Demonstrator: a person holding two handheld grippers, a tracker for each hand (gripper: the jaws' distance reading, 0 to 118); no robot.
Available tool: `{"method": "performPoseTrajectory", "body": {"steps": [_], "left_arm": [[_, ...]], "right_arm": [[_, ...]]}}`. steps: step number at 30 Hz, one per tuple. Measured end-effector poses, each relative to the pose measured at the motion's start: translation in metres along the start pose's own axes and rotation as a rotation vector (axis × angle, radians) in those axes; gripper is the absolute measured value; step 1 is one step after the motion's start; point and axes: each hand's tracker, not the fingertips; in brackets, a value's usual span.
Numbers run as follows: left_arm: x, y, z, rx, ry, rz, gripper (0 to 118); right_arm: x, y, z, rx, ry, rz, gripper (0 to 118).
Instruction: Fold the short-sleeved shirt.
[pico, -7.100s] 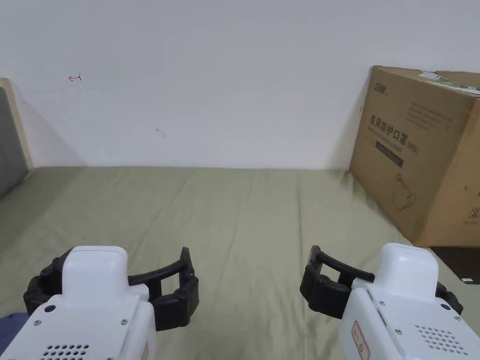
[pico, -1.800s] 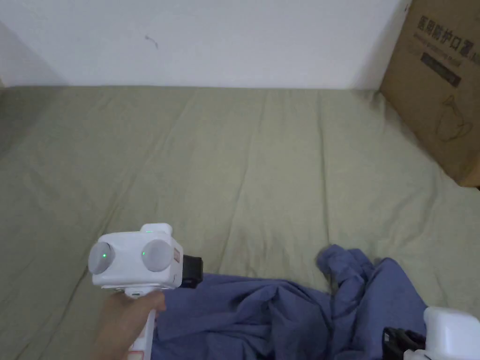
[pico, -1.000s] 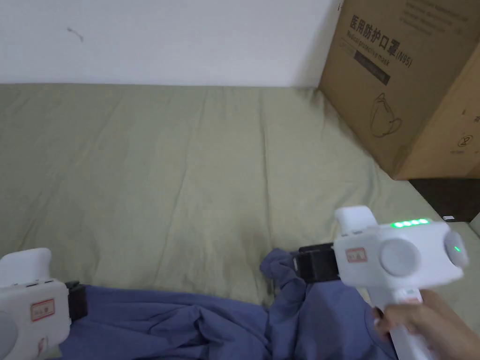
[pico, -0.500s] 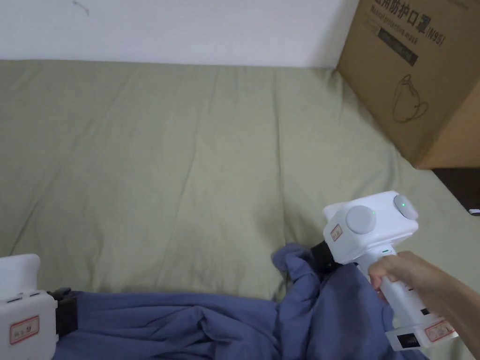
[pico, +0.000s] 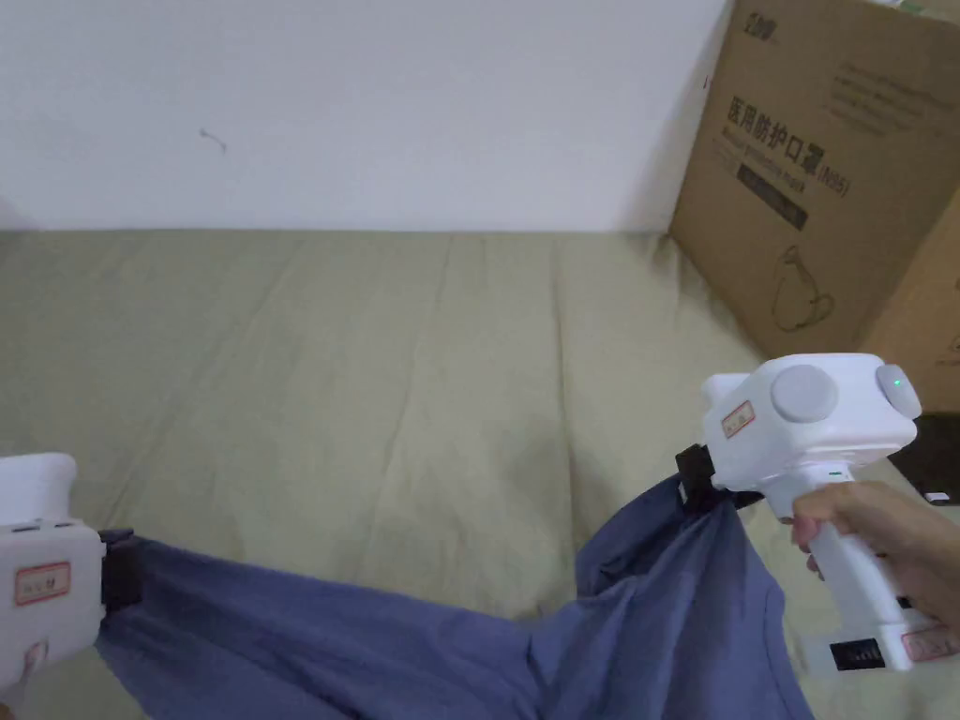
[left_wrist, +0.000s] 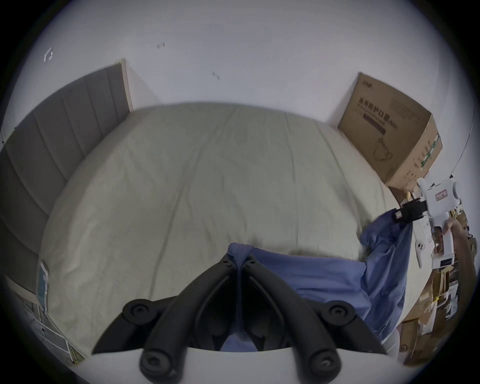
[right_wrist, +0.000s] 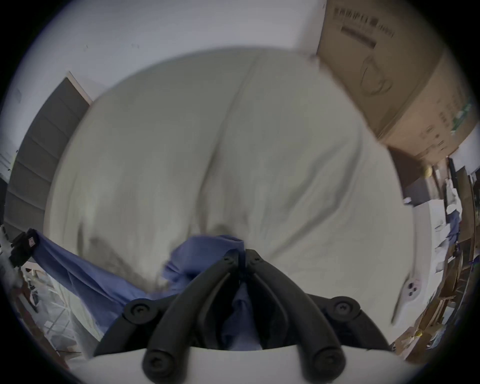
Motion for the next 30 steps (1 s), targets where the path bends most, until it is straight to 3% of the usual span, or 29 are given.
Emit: {"method": "performPoseTrajectory", "body": {"steps": [7,14,20,26,30], "left_arm": [[-0.032,0.071,0.068,0.187,0.086,-0.001,1],[-0.054,0.141,0.131,0.333,0.173,-0.004,1],[-0.062,0.214,0.157,0.414,0.229,-0.012,1],[-0.06,0.282,0.173,0.515,0.271,-0.012,1],[-0.055,0.314,0.179,0.557,0.289,-0.038,1]], "right_arm": [[-0.009,0.034,0.129,0.217,-0.008,0.029,4],[-0.025,0.087,0.228,0.382,0.035,-0.005,4],[-0.044,0.142,0.281,0.476,0.03,-0.017,4],[-0.051,0.192,0.322,0.559,0.035,-0.096,4],[-0.052,0.215,0.341,0.588,0.041,-0.104,4]]}}
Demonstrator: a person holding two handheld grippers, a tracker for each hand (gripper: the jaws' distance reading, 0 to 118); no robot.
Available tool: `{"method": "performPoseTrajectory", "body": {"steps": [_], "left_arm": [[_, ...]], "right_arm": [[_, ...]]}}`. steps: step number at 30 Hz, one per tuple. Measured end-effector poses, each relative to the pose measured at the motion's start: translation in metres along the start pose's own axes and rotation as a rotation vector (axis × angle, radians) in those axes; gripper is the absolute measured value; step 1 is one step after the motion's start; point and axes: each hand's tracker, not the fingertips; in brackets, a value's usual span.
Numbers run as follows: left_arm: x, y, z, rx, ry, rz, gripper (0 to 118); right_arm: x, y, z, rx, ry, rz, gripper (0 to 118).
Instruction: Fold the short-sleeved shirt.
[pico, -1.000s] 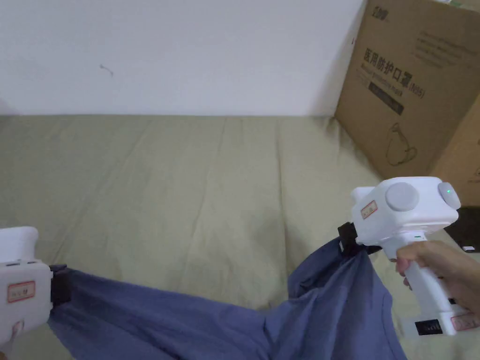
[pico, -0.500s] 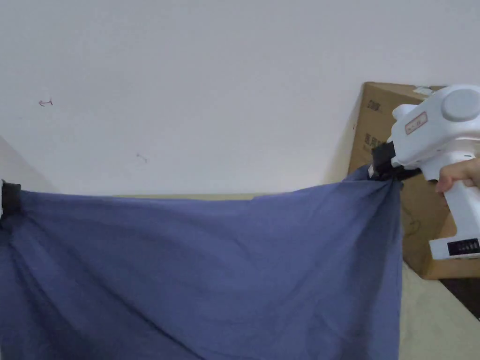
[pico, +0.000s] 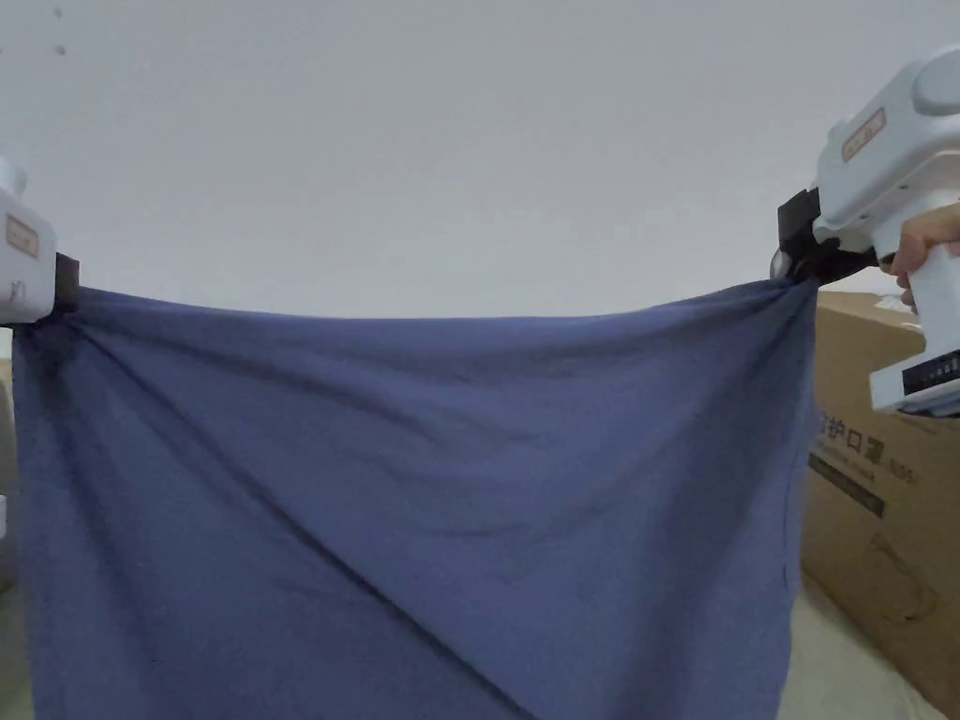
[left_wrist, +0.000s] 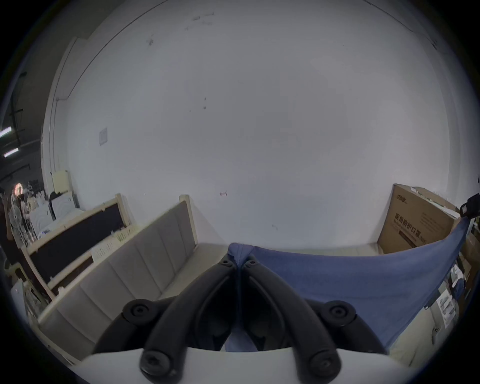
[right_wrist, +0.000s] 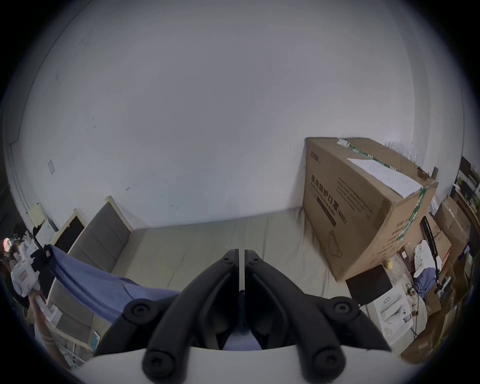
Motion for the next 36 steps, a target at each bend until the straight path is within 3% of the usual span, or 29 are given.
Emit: {"method": "performPoseTrajectory", "body": {"steps": [3,7,9,11,12,15,18,20,24,31,36], "left_arm": [[-0.001,0.013,-0.002,0.054,-0.025,0.09,1],[0.001,0.019,-0.012,0.039,0.01,0.016,1],[-0.003,0.023,-0.02,0.035,-0.006,0.023,1],[-0.003,0.027,-0.026,0.025,-0.014,0.035,1],[-0.002,0.03,-0.03,0.023,-0.01,0.029,1],[0.001,0.035,-0.037,0.022,0.013,-0.025,1],[0.003,0.035,-0.038,0.059,0.009,-0.004,1],[0.006,0.038,-0.046,0.055,0.034,-0.06,1],[0.005,0.023,-0.04,0.075,0.008,0.006,1],[0.013,-0.046,-0.059,0.007,-0.007,-0.038,1],[0.022,-0.145,-0.066,-0.11,-0.056,-0.005,1]], "right_arm": [[0.001,0.007,-0.002,0.026,0.036,-0.015,4],[0.005,0.006,-0.013,0.012,0.047,-0.015,4],[0.012,0.015,-0.019,0.022,0.021,-0.089,4],[0.022,0.023,-0.021,0.029,0.11,-0.187,3],[0.023,0.028,-0.022,0.007,0.108,-0.191,3],[0.021,0.04,-0.015,0.047,0.054,-0.156,3],[0.016,0.052,-0.003,0.077,0.078,-0.148,3],[0.011,0.057,0.006,0.095,0.076,-0.114,3],[0.007,0.048,0.009,0.107,0.039,-0.048,3],[0.026,-0.017,-0.026,0.01,0.04,-0.005,4],[0.047,-0.109,-0.074,-0.134,0.008,-0.028,3]]}}
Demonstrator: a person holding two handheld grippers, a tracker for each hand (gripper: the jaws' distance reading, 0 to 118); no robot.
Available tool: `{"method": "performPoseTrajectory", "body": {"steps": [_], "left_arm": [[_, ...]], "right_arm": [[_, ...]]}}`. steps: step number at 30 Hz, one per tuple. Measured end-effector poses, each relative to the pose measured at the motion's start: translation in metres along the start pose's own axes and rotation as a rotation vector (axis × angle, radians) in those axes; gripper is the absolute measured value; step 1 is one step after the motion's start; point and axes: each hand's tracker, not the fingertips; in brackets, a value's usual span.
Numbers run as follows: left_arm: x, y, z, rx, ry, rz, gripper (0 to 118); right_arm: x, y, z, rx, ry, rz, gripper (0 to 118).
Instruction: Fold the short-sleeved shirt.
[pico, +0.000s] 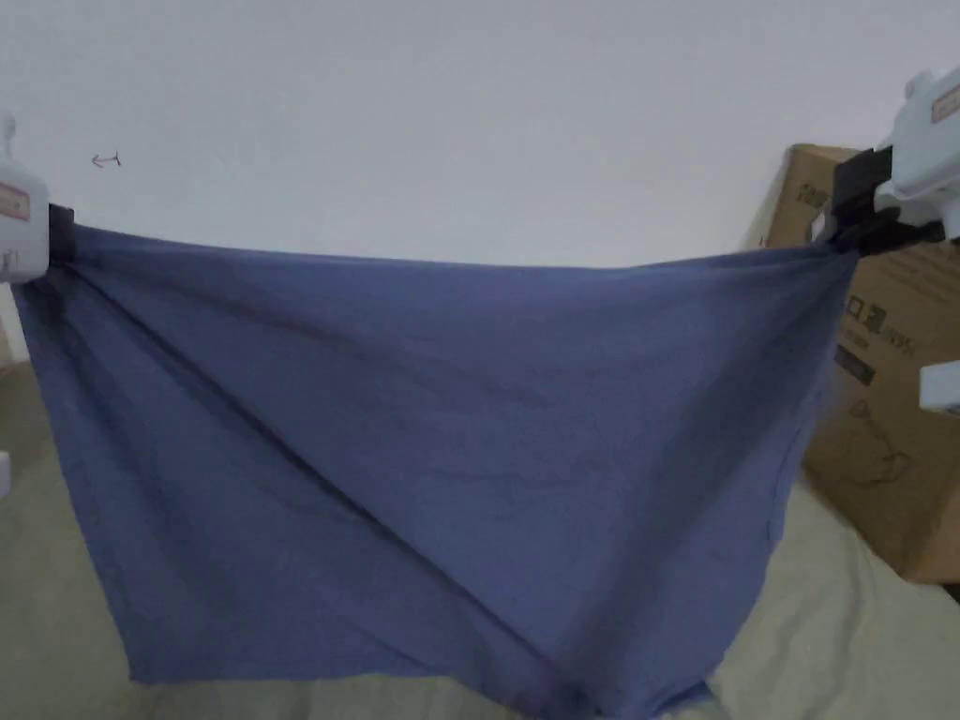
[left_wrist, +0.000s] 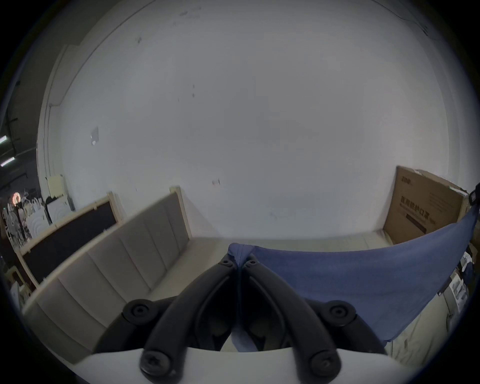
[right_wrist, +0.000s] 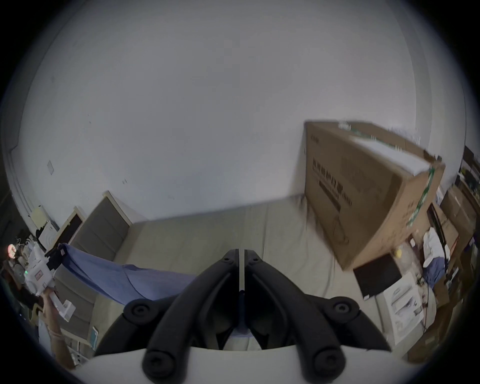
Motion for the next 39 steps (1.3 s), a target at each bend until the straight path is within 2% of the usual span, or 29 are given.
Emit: {"method": "performPoseTrajectory", "body": {"steps": [3,7,12,15,17,19,20,21,24,29,31,33,34,35,36,37,38,39], "left_arm": [[0.003,-0.079,-0.011,-0.122,-0.02,0.007,1],[0.001,-0.182,-0.015,-0.284,-0.031,0.05,1],[-0.017,-0.273,0.017,-0.413,-0.058,0.121,1],[-0.029,-0.301,0.057,-0.429,-0.071,0.133,1],[-0.037,-0.316,0.089,-0.433,-0.108,0.097,1],[-0.042,-0.33,0.12,-0.434,-0.092,0.07,1],[-0.045,-0.338,0.132,-0.453,-0.111,0.045,1],[-0.047,-0.345,0.143,-0.469,-0.12,0.022,1],[-0.055,-0.368,0.181,-0.523,-0.108,0.043,1],[-0.067,-0.392,0.216,-0.562,-0.126,0.088,1],[-0.069,-0.396,0.216,-0.584,-0.118,0.077,2],[-0.075,-0.4,0.213,-0.578,-0.121,0.092,10],[-0.077,-0.401,0.21,-0.587,-0.114,0.091,28],[-0.076,-0.401,0.212,-0.588,-0.096,0.074,51],[-0.079,-0.4,0.211,-0.59,-0.09,0.061,74],[-0.084,-0.398,0.213,-0.583,-0.085,0.06,91],[-0.089,-0.395,0.217,-0.567,-0.087,0.059,91],[-0.088,-0.39,0.228,-0.528,-0.105,0.081,91]], "right_arm": [[0.019,-0.069,-0.045,-0.11,-0.02,0.001,3],[0.049,-0.171,-0.096,-0.276,-0.027,-0.112,3],[0.077,-0.292,-0.102,-0.412,-0.055,-0.169,3],[0.083,-0.352,-0.075,-0.459,-0.042,-0.154,4],[0.087,-0.388,-0.051,-0.561,-0.055,-0.081,3],[0.1,-0.416,-0.027,-0.54,-0.057,-0.119,3],[0.104,-0.43,-0.013,-0.541,-0.03,-0.171,4],[0.106,-0.442,-0.002,-0.529,-0.054,-0.191,3],[0.113,-0.473,0.03,-0.54,-0.046,-0.2,3],[0.122,-0.5,0.052,-0.548,-0.066,-0.278,3],[0.119,-0.503,0.054,-0.521,-0.06,-0.266,4],[0.117,-0.503,0.056,-0.495,-0.068,-0.262,4],[0.118,-0.502,0.056,-0.475,-0.071,-0.258,14],[0.119,-0.501,0.057,-0.469,-0.076,-0.258,33],[0.12,-0.5,0.058,-0.467,-0.088,-0.252,58],[0.12,-0.499,0.061,-0.469,-0.108,-0.239,85],[0.12,-0.499,0.067,-0.459,-0.137,-0.226,91],[0.119,-0.497,0.074,-0.425,-0.162,-0.225,89]]}}
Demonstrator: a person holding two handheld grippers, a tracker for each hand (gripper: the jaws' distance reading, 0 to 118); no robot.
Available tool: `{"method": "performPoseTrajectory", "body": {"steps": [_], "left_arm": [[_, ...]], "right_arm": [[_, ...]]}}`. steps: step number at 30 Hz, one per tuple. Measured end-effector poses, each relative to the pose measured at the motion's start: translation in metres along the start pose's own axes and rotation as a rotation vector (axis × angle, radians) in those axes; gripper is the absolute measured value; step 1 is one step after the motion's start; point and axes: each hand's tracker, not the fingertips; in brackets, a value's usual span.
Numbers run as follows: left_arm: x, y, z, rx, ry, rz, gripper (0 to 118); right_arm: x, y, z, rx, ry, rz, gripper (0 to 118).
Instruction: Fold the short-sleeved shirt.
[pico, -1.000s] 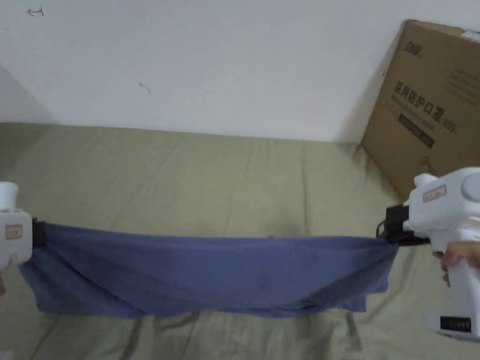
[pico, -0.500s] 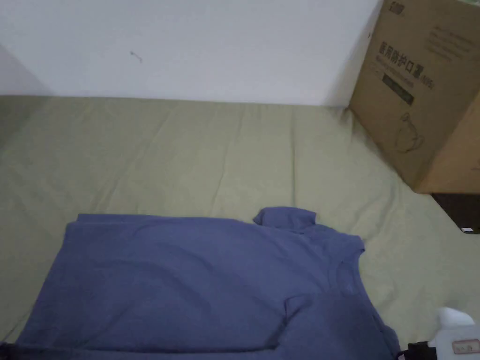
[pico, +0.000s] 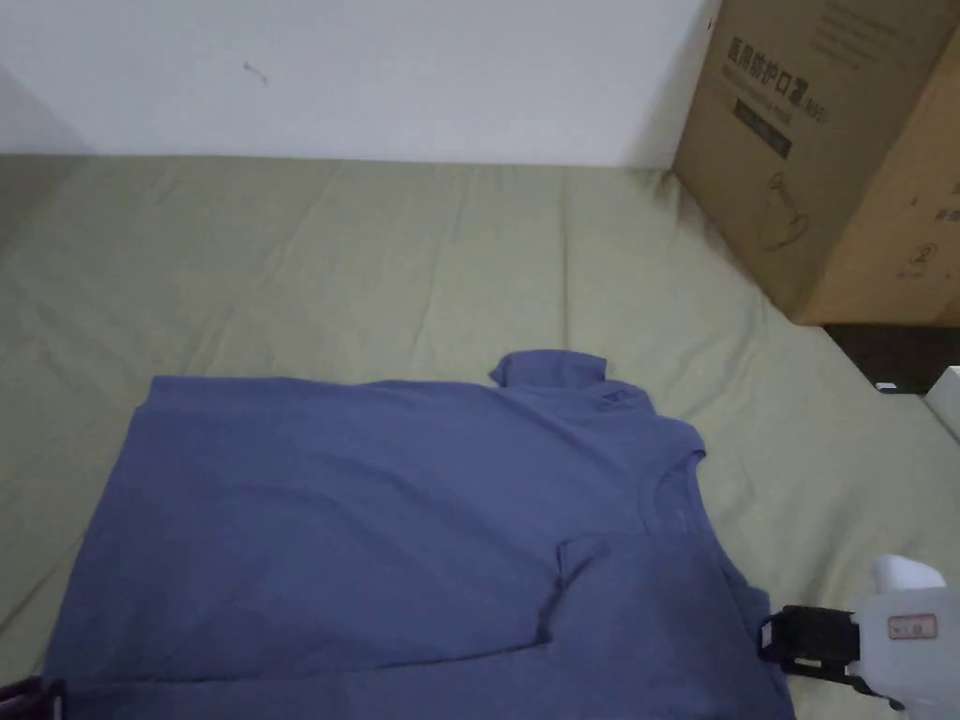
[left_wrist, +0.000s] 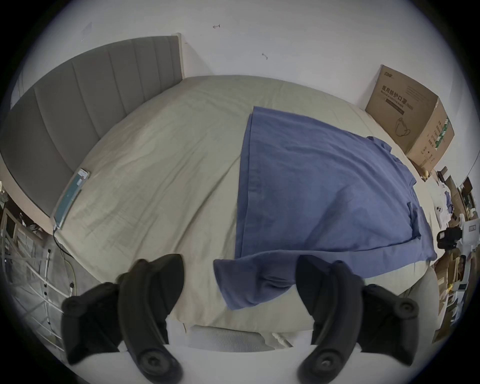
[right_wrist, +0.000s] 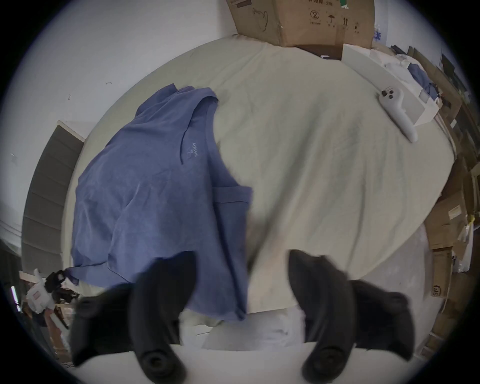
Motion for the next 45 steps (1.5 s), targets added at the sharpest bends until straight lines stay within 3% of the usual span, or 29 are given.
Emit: {"method": "performPoseTrajectory", "body": {"steps": [4,5,6,9,10,11,16,17,18,19,20,21,27,28,29,30,31,34,35,36,37,42,45], "left_arm": [[-0.008,-0.001,0.03,0.048,-0.068,0.119,91],[-0.012,-0.003,0.035,0.047,-0.087,0.123,90],[-0.015,-0.007,0.041,0.071,-0.095,0.117,84],[-0.009,-0.02,0.049,0.084,-0.021,0.077,10],[-0.011,-0.026,0.047,0.075,-0.021,0.075,1],[-0.018,-0.031,0.045,0.053,-0.049,0.078,0],[-0.012,-0.045,0.039,0.018,-0.07,0.109,2],[-0.016,-0.045,0.036,0.015,-0.048,0.103,13],[-0.021,-0.044,0.032,0.002,-0.049,0.095,39],[-0.025,-0.042,0.026,-0.034,-0.015,0.075,79],[-0.023,-0.038,0.016,-0.036,0.006,0.079,96],[-0.027,-0.036,0.012,-0.027,0.002,0.079,98],[-0.031,-0.013,-0.014,-0.011,-0.006,0.126,95],[-0.019,-0.007,-0.017,-0.006,-0.039,0.141,90],[-0.018,-0.006,-0.023,-0.014,-0.079,0.155,78],[-0.017,-0.006,-0.028,-0.033,-0.098,0.169,52],[-0.016,-0.007,-0.034,-0.054,-0.12,0.172,0],[0.007,-0.017,-0.041,-0.105,-0.076,0.124,0],[0.012,-0.019,-0.039,-0.118,-0.083,0.081,0],[0.017,-0.021,-0.037,-0.118,-0.072,0.074,0],[0.018,-0.025,-0.034,-0.107,-0.072,0.083,0],[0.01,-0.026,-0.027,-0.106,-0.07,0.107,0],[0.004,-0.02,-0.021,-0.094,-0.069,0.125,0]], "right_arm": [[-0.012,-0.012,0.033,0.114,-0.03,0.014,88],[-0.016,-0.016,0.04,0.149,-0.022,0.01,85],[-0.02,-0.02,0.046,0.178,-0.01,0.018,75],[-0.035,-0.034,0.051,0.178,-0.035,0.037,4],[-0.038,-0.038,0.051,0.17,-0.037,0.037,1],[-0.044,-0.044,0.053,0.161,-0.022,0.043,0],[-0.049,-0.054,0.043,0.125,0.009,0.039,0],[-0.048,-0.055,0.041,0.115,0.005,0.037,0],[-0.047,-0.056,0.039,0.115,0.001,0.033,0],[-0.044,-0.055,0.037,0.109,0.004,0.028,0],[-0.042,-0.054,0.035,0.097,0.01,0.019,0],[-0.041,-0.055,0.035,0.096,0.008,0.011,0],[-0.036,-0.056,0.026,0.056,-0.007,0.009,0],[-0.036,-0.056,0.025,0.05,-0.012,0.014,0],[-0.035,-0.057,0.024,0.048,-0.012,0.018,0],[-0.035,-0.057,0.024,0.047,-0.011,0.017,0],[-0.033,-0.057,0.023,0.044,-0.007,0.016,11],[-0.034,-0.058,0.02,0.026,-0.026,0.03,43],[-0.029,-0.059,0.016,0.03,-0.029,0.033,83],[-0.028,-0.061,0.018,0.046,-0.027,0.039,106],[-0.027,-0.06,0.022,0.076,-0.007,0.05,109],[-0.027,-0.049,0.004,0.048,-0.013,0.088,98],[-0.036,-0.044,-0.01,0.008,-0.064,0.212,62]]}}
